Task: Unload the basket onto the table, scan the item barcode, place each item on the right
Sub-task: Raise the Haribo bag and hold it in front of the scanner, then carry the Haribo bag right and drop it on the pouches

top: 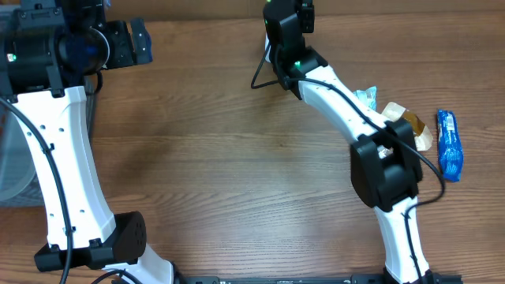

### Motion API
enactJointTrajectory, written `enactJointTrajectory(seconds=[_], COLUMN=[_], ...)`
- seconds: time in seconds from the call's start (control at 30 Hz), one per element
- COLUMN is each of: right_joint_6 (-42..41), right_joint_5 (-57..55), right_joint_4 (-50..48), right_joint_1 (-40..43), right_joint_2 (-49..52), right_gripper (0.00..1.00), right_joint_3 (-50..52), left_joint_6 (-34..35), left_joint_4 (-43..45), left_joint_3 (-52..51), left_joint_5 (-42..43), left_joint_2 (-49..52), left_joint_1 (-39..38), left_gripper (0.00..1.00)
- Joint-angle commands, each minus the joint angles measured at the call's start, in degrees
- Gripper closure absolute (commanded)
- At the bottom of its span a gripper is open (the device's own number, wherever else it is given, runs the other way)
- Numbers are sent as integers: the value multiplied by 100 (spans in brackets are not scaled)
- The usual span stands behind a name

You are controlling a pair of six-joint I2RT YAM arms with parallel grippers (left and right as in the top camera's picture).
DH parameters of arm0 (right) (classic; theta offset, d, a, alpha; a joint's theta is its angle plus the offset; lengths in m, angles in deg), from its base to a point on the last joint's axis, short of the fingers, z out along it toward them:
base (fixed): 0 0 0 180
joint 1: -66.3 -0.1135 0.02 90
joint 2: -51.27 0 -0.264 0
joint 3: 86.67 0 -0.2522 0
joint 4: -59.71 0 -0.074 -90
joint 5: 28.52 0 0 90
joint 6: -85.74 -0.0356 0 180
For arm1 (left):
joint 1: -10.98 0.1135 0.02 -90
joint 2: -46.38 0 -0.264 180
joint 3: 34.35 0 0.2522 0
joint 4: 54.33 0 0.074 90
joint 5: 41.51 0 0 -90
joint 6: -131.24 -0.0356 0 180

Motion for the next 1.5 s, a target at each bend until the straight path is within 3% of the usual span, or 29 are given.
enactJointTrajectory(seconds=[0.0,0.1,0.63,0.83,0.9,1.07,1.13,1.23,1.37,1.47], right_joint_6=[1471,1784,1451,1784,1749,979,308,-647,-2369,-2649], right_joint_5=[-146,50,564,-1080,-1121,-501,11,800,1582,2747], right_joint_4=[-793,-990,-603,-1211,-706,1808,3029,4120,5895,7005], right_joint_1=[105,114,109,-354,-595,-1001,-1106,-1075,-227,868], right_joint_2=[409,566,820,492,221,-586,-1215,-1996,-3206,-3497], right_gripper=[96,96,96,96,97,97,97,97,96,96], right_joint_3=[-109,-109,-109,-118,-118,-118,-118,-118,-118,-118], left_joint_6=[55,55,55,55,57,55,55,55,57,55], left_joint_4=[2,2,2,2,2,2,2,2,2,2], left_joint_3=[17,17,17,17,17,17,17,17,17,17], left_joint_5=[-15,-15,-15,-15,-15,-15,-15,-15,-15,-15], left_joint_2=[46,46,46,46,46,46,46,46,46,46], left_joint_1=[-2,-2,-2,-2,-2,-2,-2,-2,-2,-2], left_gripper=[0,0,0,0,0,0,0,0,0,0])
